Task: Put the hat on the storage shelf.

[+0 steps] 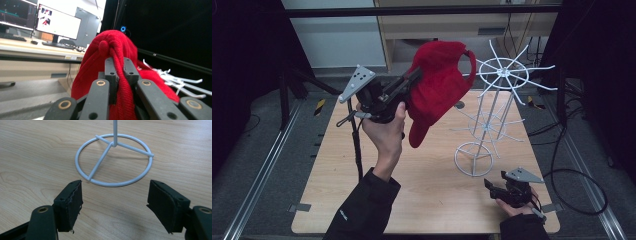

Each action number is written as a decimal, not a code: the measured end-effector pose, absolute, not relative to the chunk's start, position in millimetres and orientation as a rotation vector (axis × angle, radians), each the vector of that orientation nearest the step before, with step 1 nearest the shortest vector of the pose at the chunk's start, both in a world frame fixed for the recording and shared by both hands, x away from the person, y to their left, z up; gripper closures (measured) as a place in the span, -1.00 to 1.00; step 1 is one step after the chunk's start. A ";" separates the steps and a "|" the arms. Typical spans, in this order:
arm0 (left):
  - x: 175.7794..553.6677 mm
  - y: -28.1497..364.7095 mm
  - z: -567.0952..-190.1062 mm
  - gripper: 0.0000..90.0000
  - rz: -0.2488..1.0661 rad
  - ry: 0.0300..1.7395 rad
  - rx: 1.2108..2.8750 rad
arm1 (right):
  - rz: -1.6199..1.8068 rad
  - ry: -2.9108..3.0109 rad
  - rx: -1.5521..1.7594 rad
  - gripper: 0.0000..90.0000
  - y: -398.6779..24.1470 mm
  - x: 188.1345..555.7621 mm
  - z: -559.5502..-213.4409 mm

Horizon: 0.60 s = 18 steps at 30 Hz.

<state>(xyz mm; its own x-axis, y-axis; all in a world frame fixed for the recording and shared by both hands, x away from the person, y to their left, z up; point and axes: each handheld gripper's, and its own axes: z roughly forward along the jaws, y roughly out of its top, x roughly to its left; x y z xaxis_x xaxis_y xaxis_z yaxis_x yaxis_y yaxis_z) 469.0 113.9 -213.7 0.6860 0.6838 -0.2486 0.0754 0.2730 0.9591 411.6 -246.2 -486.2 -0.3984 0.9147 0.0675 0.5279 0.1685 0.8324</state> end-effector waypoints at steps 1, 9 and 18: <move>469.2 114.3 -216.6 0.87 0.464 0.744 1.252 | 1.131 1.997 1.360 -0.37 -246.2 411.6 -486.2; 464.2 114.5 -238.3 0.82 0.474 0.747 1.310 | 1.127 2.003 1.360 -0.37 -245.7 412.1 -486.8; 466.7 109.1 -261.7 0.80 0.468 0.766 1.386 | 1.126 2.008 1.357 -0.37 -245.7 412.3 -487.3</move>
